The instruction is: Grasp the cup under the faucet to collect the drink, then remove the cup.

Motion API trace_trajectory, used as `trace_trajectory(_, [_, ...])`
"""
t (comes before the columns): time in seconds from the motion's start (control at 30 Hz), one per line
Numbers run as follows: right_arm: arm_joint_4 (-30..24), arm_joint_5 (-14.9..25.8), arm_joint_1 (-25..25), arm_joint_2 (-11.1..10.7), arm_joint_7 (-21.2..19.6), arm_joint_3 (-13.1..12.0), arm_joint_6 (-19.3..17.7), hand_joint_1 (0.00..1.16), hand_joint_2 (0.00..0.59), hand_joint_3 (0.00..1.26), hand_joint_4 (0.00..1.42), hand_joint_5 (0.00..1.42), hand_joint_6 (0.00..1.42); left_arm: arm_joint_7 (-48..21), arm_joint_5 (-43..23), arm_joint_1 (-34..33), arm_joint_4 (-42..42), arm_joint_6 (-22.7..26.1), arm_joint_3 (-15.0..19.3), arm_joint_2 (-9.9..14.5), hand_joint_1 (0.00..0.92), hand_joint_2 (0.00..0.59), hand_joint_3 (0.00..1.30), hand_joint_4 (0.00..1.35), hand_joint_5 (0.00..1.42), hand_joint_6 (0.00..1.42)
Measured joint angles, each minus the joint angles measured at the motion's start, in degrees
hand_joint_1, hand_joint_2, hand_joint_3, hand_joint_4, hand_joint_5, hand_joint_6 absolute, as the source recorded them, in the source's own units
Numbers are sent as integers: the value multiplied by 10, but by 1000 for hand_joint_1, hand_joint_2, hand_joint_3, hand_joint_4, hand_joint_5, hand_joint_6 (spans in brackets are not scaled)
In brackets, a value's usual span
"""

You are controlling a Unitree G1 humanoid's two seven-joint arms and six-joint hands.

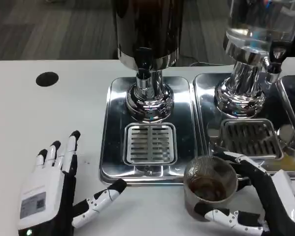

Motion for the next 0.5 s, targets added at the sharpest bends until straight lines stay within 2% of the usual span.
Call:
trace_trajectory(0.27, [19,6,-11,-8,19,1,-22,761,169,213,340,335,543,-2,0,-1,0,3,0,0,0,65,79,0,18,0])
trace_trajectory(0.5, [32,10,-14,-14,27,1,-39,742,174,174,293,286,507,-8,1,-7,0,12,0,0,0,63,115,0,6,0])
